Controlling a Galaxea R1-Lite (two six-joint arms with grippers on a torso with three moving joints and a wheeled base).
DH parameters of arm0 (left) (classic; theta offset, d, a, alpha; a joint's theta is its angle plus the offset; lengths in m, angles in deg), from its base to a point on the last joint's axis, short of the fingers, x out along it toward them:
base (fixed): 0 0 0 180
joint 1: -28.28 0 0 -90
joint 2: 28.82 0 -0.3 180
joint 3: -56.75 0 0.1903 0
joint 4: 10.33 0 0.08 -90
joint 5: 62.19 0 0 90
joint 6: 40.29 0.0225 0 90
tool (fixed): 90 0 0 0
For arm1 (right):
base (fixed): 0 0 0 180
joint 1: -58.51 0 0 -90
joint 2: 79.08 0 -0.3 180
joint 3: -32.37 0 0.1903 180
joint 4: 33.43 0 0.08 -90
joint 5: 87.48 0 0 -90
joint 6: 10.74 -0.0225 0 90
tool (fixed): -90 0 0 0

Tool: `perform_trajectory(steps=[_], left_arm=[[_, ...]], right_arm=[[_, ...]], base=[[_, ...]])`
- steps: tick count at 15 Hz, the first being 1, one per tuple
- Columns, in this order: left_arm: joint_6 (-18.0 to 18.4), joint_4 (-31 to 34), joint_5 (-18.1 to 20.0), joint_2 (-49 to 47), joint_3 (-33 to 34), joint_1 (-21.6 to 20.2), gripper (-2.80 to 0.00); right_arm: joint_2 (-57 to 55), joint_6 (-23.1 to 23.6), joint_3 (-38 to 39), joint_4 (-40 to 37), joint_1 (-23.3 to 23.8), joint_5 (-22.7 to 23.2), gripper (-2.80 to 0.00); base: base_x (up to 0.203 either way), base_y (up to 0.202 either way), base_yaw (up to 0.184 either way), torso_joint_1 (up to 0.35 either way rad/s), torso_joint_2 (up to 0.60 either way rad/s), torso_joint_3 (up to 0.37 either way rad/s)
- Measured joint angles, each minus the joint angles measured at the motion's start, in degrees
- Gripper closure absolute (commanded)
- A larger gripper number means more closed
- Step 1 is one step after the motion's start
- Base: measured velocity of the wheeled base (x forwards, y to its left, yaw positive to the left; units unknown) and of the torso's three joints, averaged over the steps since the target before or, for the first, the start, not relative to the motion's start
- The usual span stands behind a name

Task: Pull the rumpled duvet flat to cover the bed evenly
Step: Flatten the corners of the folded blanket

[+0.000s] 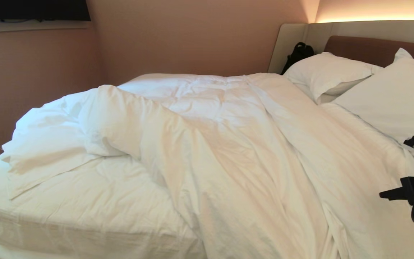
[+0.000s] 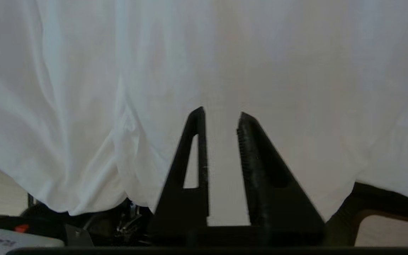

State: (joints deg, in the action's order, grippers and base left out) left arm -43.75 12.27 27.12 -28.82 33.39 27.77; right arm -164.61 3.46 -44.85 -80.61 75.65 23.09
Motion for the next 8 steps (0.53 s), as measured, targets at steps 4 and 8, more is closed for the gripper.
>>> perform_trajectory(steps=[4, 8], left_arm=[[0.0, 0.0, 0.0, 0.0, 0.0, 0.0, 0.00], [0.0, 0.0, 0.0, 0.0, 0.0, 0.0, 0.00]], right_arm=[[-0.2, 2.5, 1.3, 0.1, -7.0, -3.3, -2.80], [-1.0, 1.9, 1.5, 0.4, -17.7, -10.4, -2.80]], base=[[0.000, 0.000, 0.000, 0.000, 0.00, 0.000], [0.000, 0.000, 0.000, 0.000, 0.00, 0.000]])
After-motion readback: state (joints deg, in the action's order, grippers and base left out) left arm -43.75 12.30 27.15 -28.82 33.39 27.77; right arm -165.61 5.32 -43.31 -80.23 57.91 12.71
